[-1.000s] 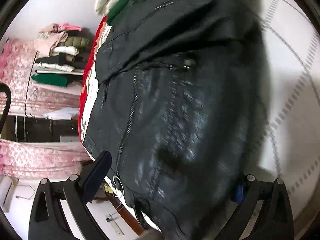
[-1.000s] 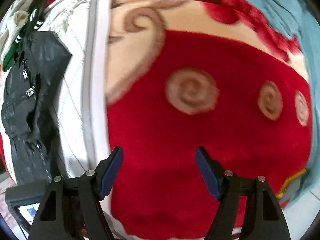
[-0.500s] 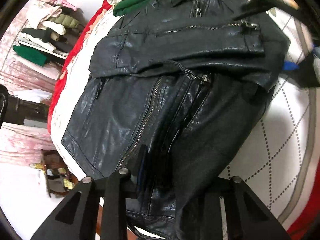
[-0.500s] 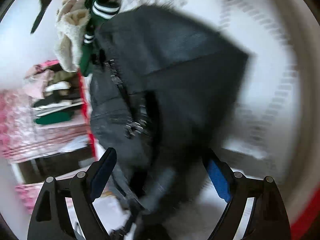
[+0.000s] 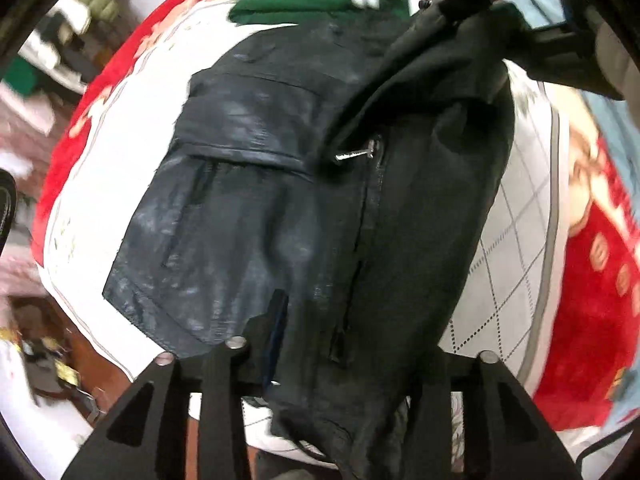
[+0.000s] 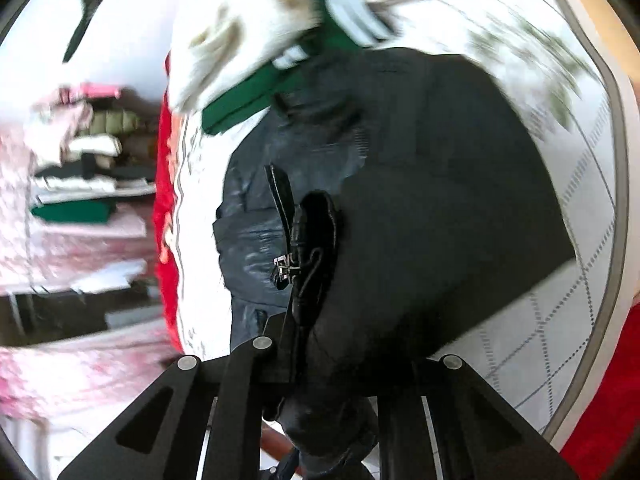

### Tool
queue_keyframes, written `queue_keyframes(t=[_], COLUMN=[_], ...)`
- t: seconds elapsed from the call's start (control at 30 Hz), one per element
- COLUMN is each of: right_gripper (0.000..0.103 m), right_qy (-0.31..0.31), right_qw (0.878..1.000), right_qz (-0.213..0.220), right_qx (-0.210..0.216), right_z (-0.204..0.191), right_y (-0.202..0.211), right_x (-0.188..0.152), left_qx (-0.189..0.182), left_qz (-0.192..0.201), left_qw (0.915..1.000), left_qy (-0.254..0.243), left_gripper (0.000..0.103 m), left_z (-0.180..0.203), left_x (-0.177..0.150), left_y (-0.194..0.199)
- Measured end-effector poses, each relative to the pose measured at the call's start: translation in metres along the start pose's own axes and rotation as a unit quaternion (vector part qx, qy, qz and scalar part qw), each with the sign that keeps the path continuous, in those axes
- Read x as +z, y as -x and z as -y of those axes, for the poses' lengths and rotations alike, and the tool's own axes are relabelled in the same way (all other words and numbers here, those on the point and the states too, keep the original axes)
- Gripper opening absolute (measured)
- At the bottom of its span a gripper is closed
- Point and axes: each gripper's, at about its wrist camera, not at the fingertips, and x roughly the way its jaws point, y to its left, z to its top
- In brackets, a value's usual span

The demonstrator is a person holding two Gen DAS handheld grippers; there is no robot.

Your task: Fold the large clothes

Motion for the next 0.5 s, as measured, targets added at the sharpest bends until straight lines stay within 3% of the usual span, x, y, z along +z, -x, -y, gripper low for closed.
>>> queue_keyframes(t=[0.1, 0.17, 0.33, 0.43, 0.5], right_gripper=[0.015, 0.016, 0.017, 0.033, 0.053], right_qy=[0.043, 0.055, 0.067, 0.061, 0.047], right_qw=[0.998, 0.997, 0.99, 0.986, 0.988], right_qz=[-0.012, -0.02, -0.052, -0.077, -0.099], right_qx=[-0.043, -0.059, -0.112, -0.133, -0.111], right_z=[-0.065, -0.094, -0.171, -0.194, -0.2], right_y=[-0.023, -0.036, -0.122, -0.182, -0.212], right_x=[0.002, 0.0, 0.001, 0.003, 0.007], left_qx=[-0.017, -0.022, -0.007, 0.02, 0.029], left_qz=[0.002, 0.0, -0.029, -0.038, -0.039], left_qw=[0.9993, 0.9981, 0.9904, 0.9837, 0.978], left_qy=[0.033, 0.058, 0.135, 0.175, 0.203], left_gripper=[0.067, 0.069, 0.07, 0.074, 0.075], left_z=[-0.053, -0.086, -0.183, -0.23, -0.26], left_x=[0.011, 0.016, 0.023, 0.022, 0.019], left_y=[0.008, 0.004, -0.034, -0.048, -0.052])
